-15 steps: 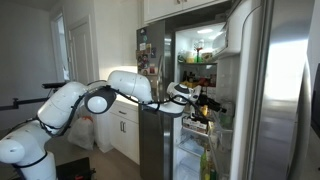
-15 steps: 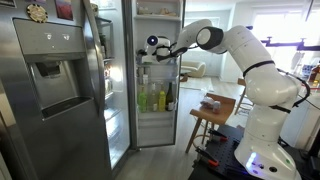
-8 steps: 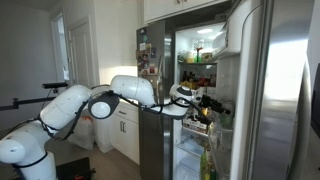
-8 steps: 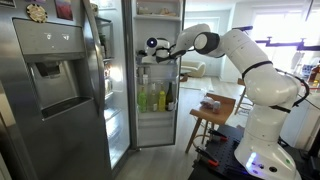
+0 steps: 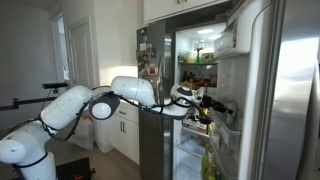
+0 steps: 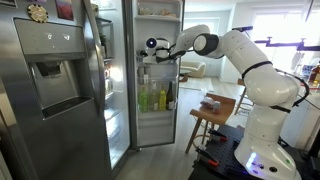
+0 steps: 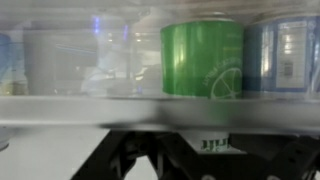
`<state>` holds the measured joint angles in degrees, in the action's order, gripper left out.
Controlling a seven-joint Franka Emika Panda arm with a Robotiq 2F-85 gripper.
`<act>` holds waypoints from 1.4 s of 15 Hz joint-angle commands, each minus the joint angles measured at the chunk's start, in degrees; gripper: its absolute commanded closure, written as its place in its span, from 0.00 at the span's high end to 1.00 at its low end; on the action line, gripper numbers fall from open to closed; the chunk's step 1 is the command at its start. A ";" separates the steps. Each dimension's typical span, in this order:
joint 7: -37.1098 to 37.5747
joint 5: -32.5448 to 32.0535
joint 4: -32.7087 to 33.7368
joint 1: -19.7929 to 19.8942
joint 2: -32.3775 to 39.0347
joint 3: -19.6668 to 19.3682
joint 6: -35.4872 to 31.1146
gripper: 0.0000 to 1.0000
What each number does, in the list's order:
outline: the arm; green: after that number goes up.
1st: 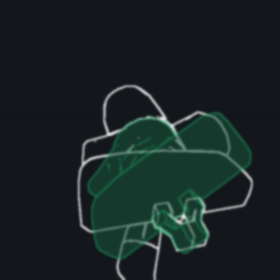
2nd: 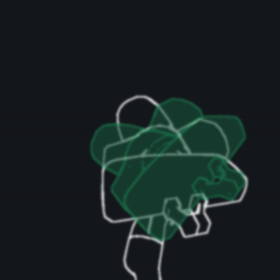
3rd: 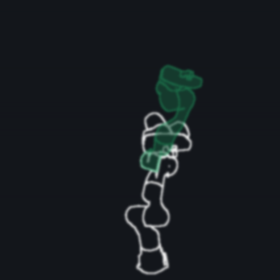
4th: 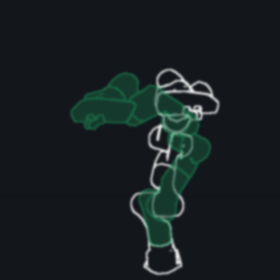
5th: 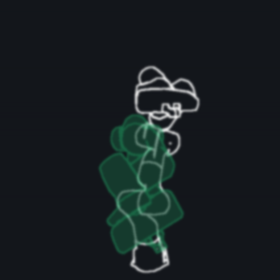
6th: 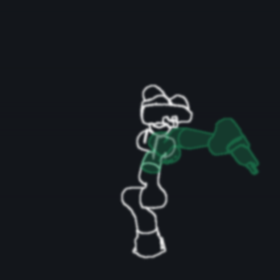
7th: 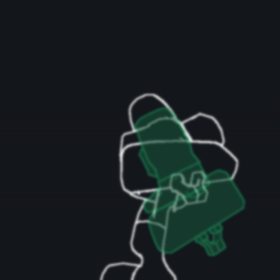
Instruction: Slide the can in the fridge from left to right
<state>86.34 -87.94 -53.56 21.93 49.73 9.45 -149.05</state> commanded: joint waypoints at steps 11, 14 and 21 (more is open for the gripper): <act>1.35 -3.92 2.60 -0.81 1.34 -4.02 1.46 1.00; 1.19 -4.34 2.81 -0.80 1.53 -4.67 1.62 1.00; 1.33 -4.73 2.10 -0.08 1.27 -5.64 2.32 1.00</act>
<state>85.93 -91.25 -53.02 21.49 50.00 5.54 -148.44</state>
